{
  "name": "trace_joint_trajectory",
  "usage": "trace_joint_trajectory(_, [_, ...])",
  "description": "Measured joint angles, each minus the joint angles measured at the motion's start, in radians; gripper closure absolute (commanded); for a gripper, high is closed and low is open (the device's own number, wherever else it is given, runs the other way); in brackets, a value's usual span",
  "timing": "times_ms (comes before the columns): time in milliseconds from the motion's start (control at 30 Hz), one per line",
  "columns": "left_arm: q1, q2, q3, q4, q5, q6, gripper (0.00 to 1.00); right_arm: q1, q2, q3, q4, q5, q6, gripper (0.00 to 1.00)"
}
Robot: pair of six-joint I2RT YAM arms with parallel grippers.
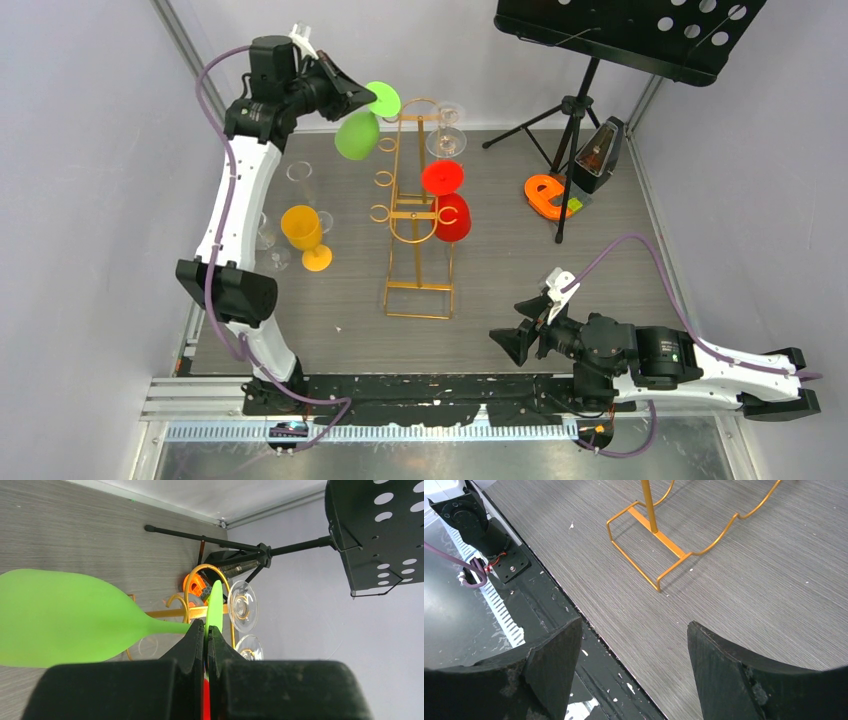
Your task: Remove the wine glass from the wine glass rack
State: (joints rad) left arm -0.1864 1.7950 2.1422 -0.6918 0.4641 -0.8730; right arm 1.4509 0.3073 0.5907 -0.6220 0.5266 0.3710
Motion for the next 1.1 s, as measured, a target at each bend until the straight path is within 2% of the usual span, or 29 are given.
trace_joint_trajectory(367, [0.023,-0.096,-0.044,-0.008,-0.011,0.093,1.00,0.000,0.013,0.001,0.000,0.001,0.003,0.14])
trace_joint_trajectory(767, [0.024,-0.494,-0.340,-0.023,-0.054,0.272,1.00,0.000,0.093,0.101,-0.054,0.023,0.021,0.10])
trace_joint_trajectory(1100, [0.024,-0.795,-0.739,-0.019,-0.009,0.363,1.00,0.000,0.093,0.146,-0.096,0.070,0.078,0.09])
